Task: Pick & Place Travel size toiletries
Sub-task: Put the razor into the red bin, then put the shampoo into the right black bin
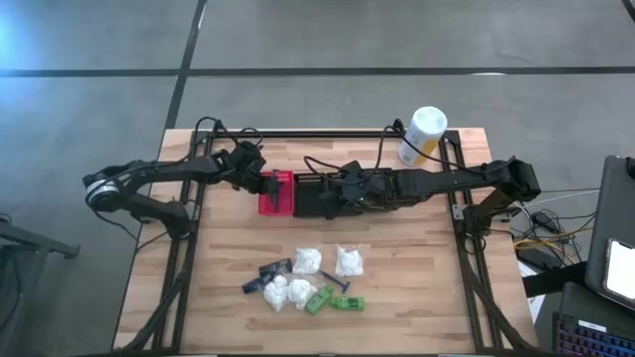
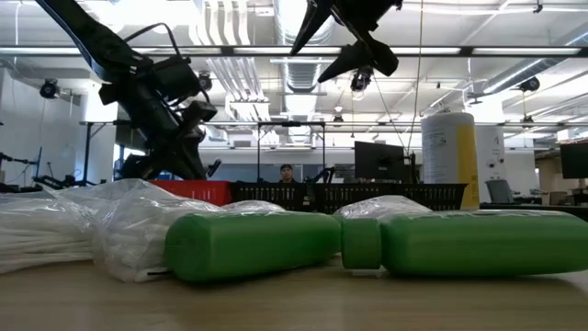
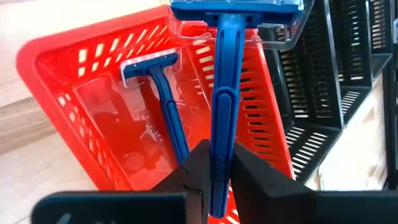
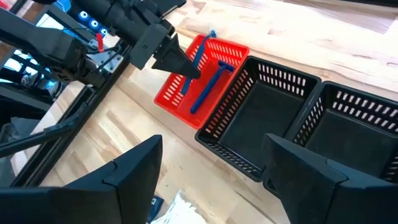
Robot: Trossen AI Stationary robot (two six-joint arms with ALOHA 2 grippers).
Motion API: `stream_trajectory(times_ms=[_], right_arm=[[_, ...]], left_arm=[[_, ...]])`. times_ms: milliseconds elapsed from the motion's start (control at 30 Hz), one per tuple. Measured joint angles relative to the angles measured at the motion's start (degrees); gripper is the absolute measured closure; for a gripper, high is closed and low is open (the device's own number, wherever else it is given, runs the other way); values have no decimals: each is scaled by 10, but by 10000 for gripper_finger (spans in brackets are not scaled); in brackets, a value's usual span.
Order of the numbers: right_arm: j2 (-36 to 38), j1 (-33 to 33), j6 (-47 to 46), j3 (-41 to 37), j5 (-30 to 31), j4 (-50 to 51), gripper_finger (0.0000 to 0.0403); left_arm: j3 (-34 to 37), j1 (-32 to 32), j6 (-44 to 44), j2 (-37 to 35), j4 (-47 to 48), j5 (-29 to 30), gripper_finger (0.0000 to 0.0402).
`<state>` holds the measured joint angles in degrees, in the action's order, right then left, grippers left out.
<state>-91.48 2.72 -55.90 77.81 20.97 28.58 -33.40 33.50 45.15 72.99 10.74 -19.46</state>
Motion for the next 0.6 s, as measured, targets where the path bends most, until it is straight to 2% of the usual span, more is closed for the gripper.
stream_trajectory(times_ms=[333, 600], right_arm=[[0, -2, 4, -2, 0, 0, 104], [0, -4, 10, -2, 0, 2, 116]], left_arm=[[0, 0, 24, 0, 9, -1, 292], [0, -1, 24, -25, 9, -5, 283]])
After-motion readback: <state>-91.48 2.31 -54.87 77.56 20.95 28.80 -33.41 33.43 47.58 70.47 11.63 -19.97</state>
